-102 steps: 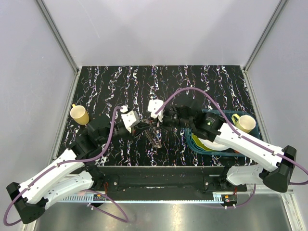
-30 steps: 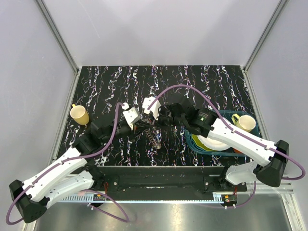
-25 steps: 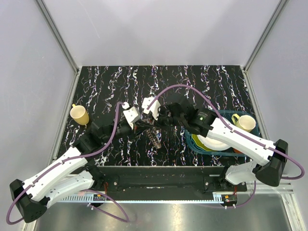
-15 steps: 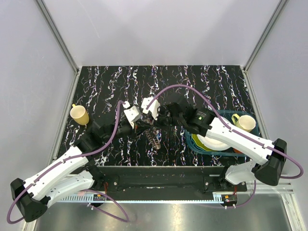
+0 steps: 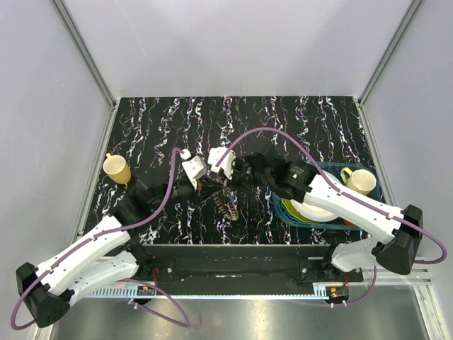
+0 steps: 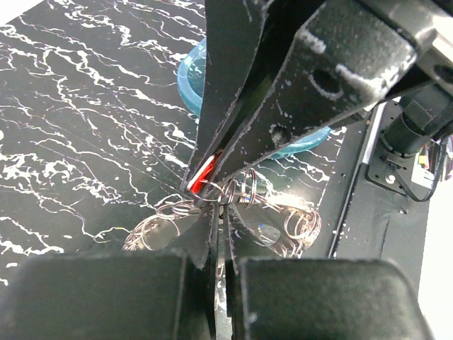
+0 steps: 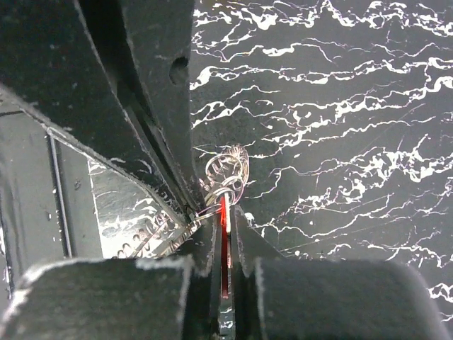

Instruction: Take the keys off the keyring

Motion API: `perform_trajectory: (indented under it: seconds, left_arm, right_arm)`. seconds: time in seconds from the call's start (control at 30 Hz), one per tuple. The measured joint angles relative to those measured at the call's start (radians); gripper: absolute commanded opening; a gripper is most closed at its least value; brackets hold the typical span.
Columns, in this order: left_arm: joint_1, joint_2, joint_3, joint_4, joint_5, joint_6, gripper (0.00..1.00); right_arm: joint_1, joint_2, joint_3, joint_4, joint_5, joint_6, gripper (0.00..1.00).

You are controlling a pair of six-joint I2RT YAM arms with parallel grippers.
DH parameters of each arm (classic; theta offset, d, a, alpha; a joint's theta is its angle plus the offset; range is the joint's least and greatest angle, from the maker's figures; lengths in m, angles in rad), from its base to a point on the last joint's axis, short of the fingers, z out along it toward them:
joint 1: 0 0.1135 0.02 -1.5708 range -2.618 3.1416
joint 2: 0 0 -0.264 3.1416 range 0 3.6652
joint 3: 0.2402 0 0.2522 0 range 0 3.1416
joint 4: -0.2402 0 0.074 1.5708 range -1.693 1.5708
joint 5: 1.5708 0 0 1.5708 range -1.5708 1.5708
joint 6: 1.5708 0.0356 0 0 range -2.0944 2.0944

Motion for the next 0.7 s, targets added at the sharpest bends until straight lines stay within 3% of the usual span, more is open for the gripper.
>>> perform_trajectory:
  seconds: [0.3, 0.7]
  left_arm:
    - [0.000, -0.006, -0.001, 0.000, 0.011, -0.005, 0.00]
    - [0.000, -0.084, -0.063, 0.065, -0.005, -0.007, 0.00]
  right_arm:
    - [0.001, -0.026, -0.037, 0.040, -0.011, -0.056, 0.00]
    - [0.022, -0.058, -0.081, 0.113, 0.046, -0.014, 0.00]
